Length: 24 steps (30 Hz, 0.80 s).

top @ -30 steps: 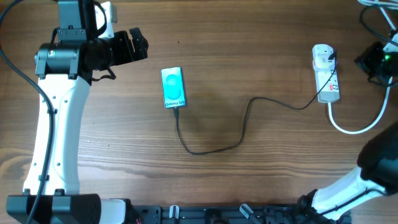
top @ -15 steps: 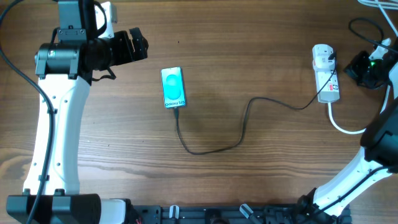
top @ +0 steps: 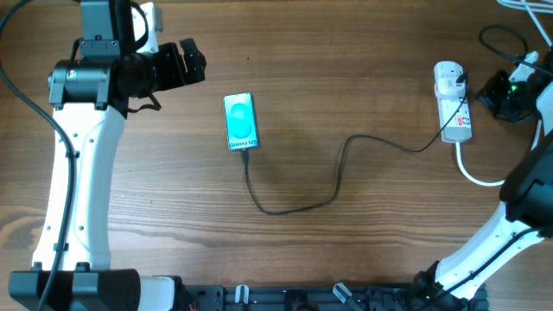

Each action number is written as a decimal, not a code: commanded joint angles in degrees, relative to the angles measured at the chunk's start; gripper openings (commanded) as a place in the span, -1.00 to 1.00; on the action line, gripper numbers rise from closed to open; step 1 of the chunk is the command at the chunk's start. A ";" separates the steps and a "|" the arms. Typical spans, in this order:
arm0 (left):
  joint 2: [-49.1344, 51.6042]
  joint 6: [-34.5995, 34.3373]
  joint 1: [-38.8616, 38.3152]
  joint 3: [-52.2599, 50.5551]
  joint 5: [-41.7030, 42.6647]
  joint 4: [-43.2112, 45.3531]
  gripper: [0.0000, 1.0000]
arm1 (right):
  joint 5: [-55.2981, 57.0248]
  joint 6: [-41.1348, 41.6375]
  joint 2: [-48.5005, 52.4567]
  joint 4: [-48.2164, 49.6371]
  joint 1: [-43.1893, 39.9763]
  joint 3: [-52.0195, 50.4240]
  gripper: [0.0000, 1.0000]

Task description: Plug charger to phone and switch on socket

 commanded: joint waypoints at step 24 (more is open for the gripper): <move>0.02 -0.52 0.02 0.07 -0.57 -0.07 1.00 | 0.35 -1.77 1.51 6.01 1.73 -4.68 -0.91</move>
